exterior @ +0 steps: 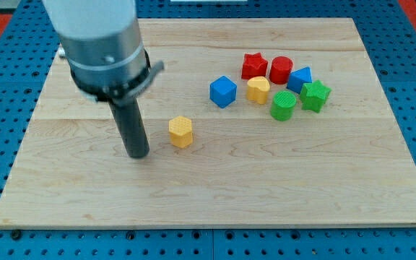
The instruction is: Move the yellow blocks and blue cube into the group of blocks
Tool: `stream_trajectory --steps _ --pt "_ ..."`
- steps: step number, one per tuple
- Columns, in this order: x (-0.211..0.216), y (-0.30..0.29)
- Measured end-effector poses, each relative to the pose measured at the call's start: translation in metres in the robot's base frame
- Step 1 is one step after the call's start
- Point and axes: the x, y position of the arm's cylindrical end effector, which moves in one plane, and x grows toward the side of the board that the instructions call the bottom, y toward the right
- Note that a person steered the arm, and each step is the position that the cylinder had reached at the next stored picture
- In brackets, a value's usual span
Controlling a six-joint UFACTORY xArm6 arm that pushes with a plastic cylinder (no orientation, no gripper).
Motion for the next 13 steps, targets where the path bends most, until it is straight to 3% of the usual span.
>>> stream_trajectory --steps 1,2,3,4,5,7,8,9,12,13 --pt "-0.017 0.09" --pt "-0.016 0.098" --pt "0.041 0.114" --pt "0.036 0.136" --pt "-0.011 0.151" --pt "-0.041 0.19" --pt "-0.081 0.182" --pt "-0.089 0.189" --pt "-0.032 0.168" --pt "-0.03 0.113"
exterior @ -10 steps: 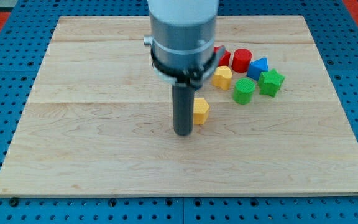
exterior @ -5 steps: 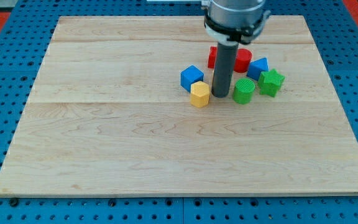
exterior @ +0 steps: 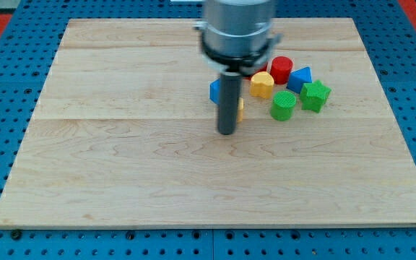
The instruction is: Move the yellow blocks and blue cube into the group of blocks
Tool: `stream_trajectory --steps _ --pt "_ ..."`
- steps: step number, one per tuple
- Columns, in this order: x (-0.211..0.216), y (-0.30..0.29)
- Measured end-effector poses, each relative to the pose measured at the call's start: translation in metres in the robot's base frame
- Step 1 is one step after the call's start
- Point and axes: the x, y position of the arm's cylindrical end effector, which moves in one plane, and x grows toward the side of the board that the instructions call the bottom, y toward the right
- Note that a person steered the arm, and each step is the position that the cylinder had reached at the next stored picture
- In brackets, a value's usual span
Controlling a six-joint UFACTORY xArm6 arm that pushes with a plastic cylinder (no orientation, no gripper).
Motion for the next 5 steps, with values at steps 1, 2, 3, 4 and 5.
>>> stream_trajectory --steps 1,2,3,4,5 --pt "-0.039 0.002" --pt "-0.036 -0.003" --pt "-0.043 -0.03" --pt "-0.065 0.038" --pt "-0.045 -0.001"
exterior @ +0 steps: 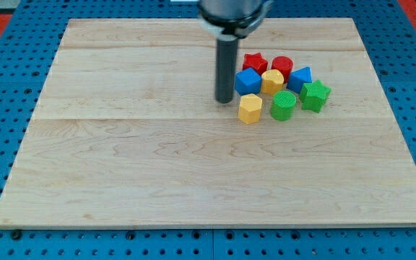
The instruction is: Move the yellow blocks and blue cube into the group of blocks
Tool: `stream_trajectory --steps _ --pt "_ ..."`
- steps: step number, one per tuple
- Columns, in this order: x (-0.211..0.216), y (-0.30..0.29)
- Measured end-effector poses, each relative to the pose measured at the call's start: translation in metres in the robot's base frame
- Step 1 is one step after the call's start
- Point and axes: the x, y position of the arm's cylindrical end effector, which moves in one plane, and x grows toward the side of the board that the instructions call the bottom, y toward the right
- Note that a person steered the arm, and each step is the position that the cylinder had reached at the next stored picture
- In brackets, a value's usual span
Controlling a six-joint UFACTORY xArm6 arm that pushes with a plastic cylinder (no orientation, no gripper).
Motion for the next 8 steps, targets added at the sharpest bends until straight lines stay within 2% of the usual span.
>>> stream_trajectory --steps 2,3,4,5,7,8 --pt "0.046 0.033" --pt "0.034 0.08" --pt "0.069 0.087" --pt "0.071 0.143" --pt "0.038 0.133" --pt "0.04 0.131"
